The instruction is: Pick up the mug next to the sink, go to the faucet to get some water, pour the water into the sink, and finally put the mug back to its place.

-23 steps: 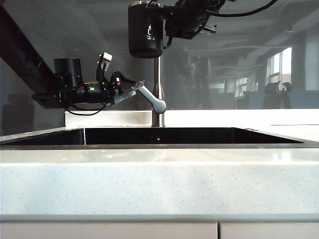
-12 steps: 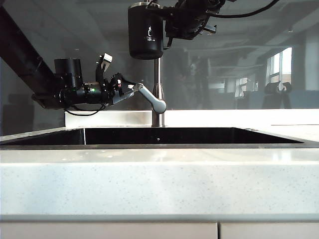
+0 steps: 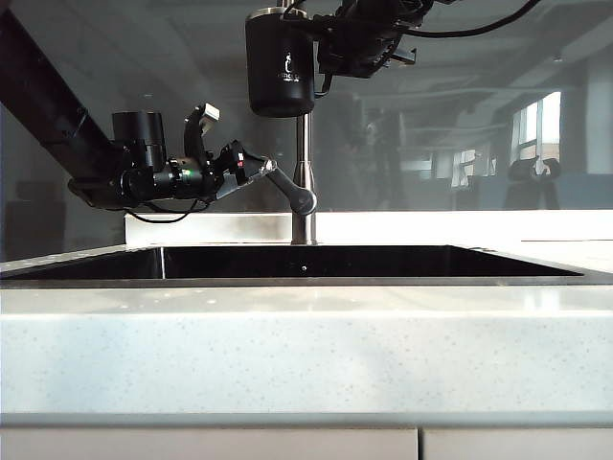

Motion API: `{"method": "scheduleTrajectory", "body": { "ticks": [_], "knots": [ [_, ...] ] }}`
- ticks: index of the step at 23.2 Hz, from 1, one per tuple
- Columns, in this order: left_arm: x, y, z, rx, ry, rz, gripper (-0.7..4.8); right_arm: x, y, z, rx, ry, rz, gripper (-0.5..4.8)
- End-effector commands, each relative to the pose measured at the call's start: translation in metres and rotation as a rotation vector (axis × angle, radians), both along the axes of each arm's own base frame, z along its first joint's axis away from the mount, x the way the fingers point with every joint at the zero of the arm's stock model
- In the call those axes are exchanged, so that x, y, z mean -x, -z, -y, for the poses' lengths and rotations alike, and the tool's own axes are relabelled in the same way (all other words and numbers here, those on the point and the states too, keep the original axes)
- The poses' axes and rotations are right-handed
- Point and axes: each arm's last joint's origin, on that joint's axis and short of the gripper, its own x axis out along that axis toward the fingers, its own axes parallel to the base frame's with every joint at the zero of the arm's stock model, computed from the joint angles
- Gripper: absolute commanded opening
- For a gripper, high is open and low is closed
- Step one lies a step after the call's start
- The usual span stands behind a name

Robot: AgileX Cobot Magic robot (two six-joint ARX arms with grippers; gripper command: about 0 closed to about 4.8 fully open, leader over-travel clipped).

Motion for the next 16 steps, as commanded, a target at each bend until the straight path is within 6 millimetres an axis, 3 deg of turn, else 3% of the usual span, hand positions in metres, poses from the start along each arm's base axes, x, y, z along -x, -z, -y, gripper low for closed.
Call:
{"method": "scheduleTrajectory", "body": {
  "ticks": [1, 7, 13, 16],
  "knots": [
    [-0.003, -0.003, -0.008, 0.015, -0.087, -0.012, 4.25, 0.004, -0.016, 0.001, -0.050, -0.002, 0.077, -0.05],
    [-0.004, -0.002, -0.012, 0.026, -0.136, -0.027, 4.25, 0.005, -0.017, 0.001, -0.051, -0.002, 0.078, -0.05],
    [0.003, -0.006, -0.019, 0.033, 0.231, -0.098, 4.25, 0.005, -0.020, 0.005, -0.049, 0.006, 0.080, -0.05],
    [0.006, -0.009, -0.026, 0.045, 0.326, -0.132, 4.24, 0.006, -0.022, 0.009, -0.002, 0.015, 0.080, -0.05]
  ]
}}
